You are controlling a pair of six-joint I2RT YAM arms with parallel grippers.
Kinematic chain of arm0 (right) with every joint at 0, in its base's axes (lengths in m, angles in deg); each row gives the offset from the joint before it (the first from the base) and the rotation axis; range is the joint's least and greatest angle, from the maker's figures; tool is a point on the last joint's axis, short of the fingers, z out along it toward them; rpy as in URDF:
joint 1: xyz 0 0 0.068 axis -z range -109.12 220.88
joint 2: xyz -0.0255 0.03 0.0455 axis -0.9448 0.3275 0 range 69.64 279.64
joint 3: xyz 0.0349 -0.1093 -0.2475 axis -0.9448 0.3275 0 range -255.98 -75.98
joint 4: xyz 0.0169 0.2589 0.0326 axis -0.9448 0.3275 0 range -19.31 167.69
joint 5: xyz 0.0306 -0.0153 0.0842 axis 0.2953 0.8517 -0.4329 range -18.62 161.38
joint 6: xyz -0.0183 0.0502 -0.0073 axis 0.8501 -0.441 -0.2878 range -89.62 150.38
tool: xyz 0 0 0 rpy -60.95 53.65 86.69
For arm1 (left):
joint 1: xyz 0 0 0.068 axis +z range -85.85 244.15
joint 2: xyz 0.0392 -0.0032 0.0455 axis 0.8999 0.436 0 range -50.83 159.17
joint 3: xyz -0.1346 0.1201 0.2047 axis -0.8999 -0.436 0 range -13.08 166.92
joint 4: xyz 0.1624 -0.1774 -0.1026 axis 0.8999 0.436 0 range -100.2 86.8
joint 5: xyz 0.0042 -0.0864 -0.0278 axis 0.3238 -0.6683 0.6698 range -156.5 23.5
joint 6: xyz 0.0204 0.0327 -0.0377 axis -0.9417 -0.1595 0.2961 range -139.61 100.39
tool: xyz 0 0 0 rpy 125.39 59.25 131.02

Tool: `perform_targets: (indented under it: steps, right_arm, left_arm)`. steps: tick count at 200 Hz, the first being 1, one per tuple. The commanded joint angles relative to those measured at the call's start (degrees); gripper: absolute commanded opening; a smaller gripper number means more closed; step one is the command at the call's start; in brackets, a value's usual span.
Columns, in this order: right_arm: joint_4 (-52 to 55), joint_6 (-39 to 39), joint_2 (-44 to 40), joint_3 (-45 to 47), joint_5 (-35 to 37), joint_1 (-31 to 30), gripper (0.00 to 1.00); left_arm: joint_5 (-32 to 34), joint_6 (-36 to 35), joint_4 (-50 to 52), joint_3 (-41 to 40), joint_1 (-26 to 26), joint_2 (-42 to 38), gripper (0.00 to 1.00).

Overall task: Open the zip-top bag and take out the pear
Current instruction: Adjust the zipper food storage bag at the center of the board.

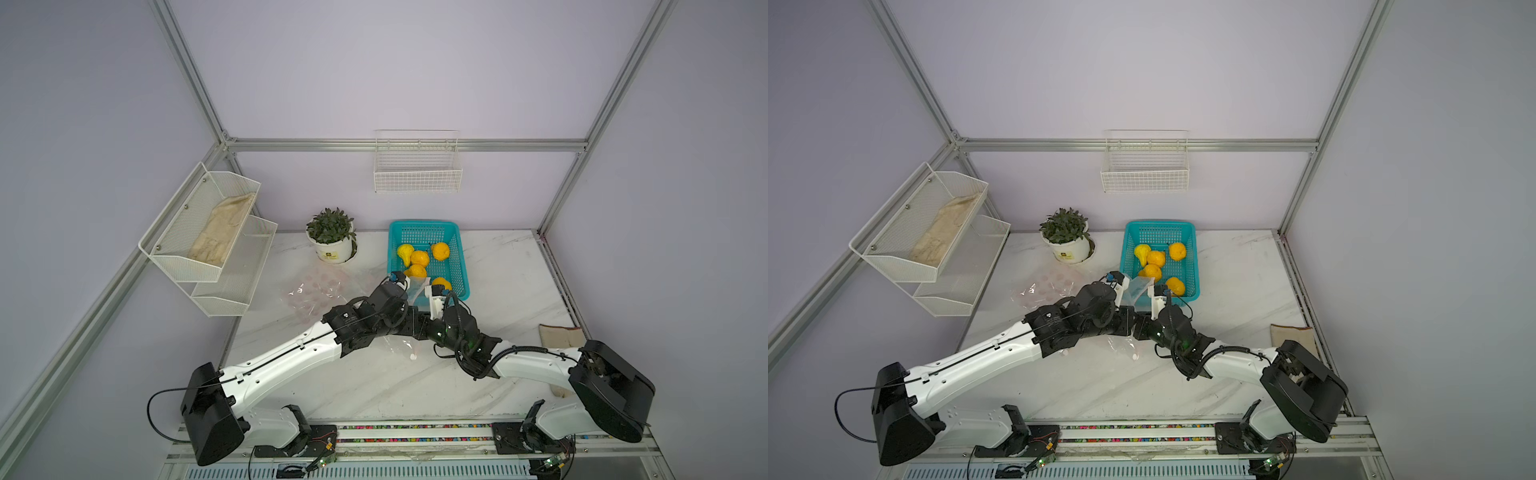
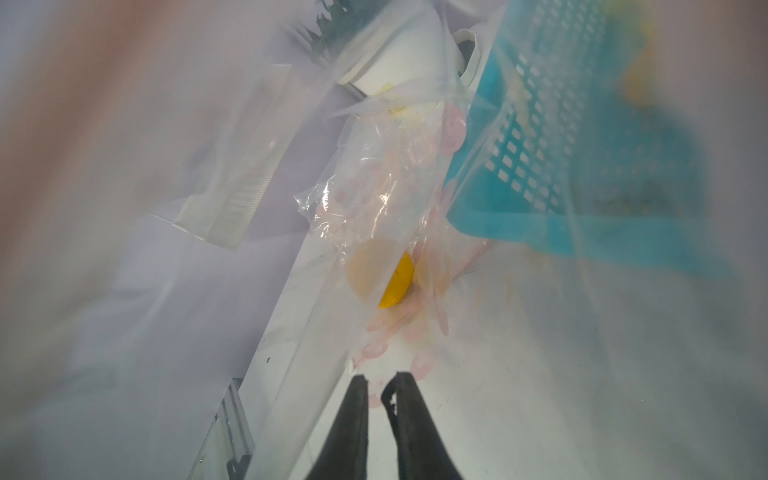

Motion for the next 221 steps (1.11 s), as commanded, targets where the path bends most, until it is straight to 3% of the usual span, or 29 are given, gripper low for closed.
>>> perform_targets:
  steps: [1, 47, 79, 125, 148, 187, 211, 221]
  right_arm:
    - [-1.02, 3.08, 1.56, -1.69, -0.24, -0.87, 0.17]
    - [-2.51, 9.95, 3.69, 0.02, -1.95, -0.93, 0.17]
    - [-1.97, 13.72, 0.47, 2.32, -1.96, -0.92, 0.17]
    - [0.11, 17.87, -2.73, 1.97, -1.07, -0.92, 0.18]
    - [-0.21, 23.43, -2.62, 1.7, -0.67, -0.93, 0.14]
    - [-2.47, 33.69, 0.02, 1.54, -4.22, -0.96, 0.13]
    - [-0.71, 32.44, 1.1, 0.74, -2.63, -0.72, 0.13]
    - [-0.43, 31.48, 0.33, 0.97, -1.47, -0.3, 0.13]
  left_arm:
    - [-6.44, -4.49, -4.92, 2.31, -2.38, 1.15, 0.0]
    - [-7.6, -5.86, -11.2, -0.47, -2.92, -3.28, 0.0]
    - [1.37, -4.38, -7.8, -4.1, -2.24, -7.56, 0.0]
    - [-0.74, -7.39, -3.64, -2.66, -1.78, -6.94, 0.0]
    - [-6.96, -8.41, -5.29, -1.96, -1.73, -5.85, 0.0]
    - [-27.3, -7.95, -16.76, -2.68, -1.76, -2.14, 0.0]
    - [-35.16, -7.43, -17.76, -2.47, -1.69, 1.36, 0.0]
    - [-35.59, -8.08, -15.9, -2.1, -1.73, 2.33, 0.0]
